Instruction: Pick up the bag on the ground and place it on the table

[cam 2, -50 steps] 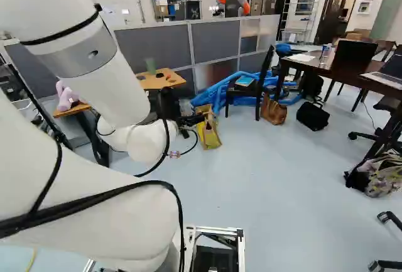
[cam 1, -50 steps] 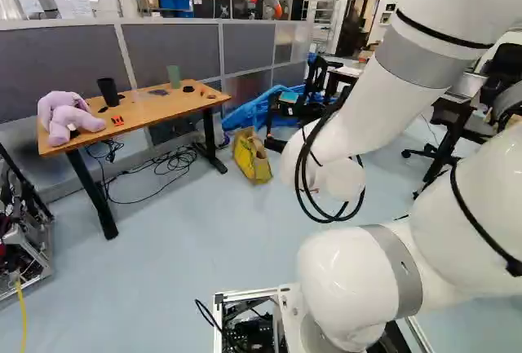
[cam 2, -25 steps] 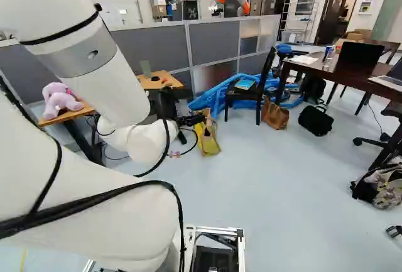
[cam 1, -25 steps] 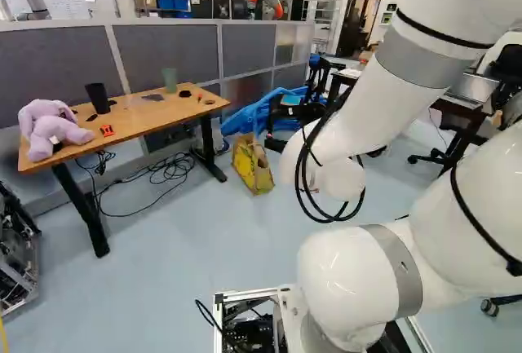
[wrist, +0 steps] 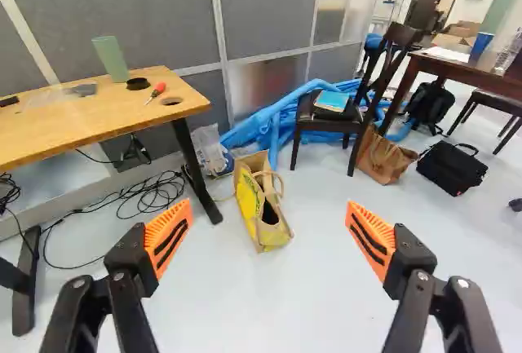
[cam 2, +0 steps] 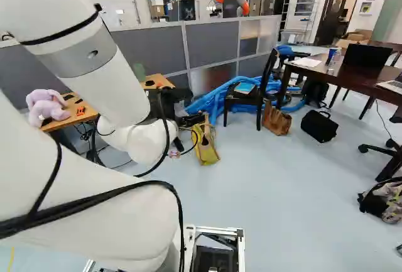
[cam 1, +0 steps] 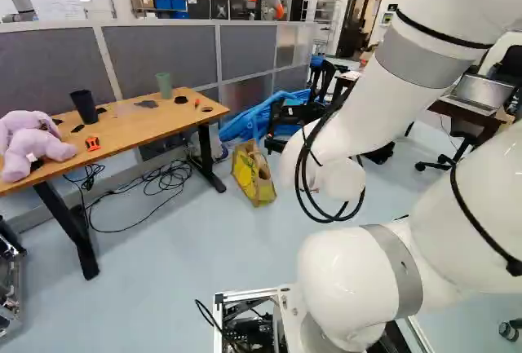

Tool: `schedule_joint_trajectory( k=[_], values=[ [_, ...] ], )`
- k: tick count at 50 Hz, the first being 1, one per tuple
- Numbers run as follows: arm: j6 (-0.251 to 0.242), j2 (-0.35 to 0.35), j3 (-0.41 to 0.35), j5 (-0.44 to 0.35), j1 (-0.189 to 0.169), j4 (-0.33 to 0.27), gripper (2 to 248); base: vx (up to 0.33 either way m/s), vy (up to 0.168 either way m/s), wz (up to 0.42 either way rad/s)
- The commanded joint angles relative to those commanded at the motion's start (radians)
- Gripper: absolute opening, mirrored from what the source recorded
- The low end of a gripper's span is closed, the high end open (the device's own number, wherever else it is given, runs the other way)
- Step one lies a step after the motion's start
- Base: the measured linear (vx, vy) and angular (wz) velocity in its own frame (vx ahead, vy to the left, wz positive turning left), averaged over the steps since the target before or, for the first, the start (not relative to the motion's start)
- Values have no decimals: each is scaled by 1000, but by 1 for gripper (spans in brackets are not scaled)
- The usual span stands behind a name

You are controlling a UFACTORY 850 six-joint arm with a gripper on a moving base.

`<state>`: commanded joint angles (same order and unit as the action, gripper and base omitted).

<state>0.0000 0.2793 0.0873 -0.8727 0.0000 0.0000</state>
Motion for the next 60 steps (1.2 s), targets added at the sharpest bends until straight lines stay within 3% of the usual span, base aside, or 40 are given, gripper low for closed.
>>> schedule_joint_trajectory(
  k=[60],
  values=[
    [0,0,0,0,0,0,247,224,1,-11]
  ],
)
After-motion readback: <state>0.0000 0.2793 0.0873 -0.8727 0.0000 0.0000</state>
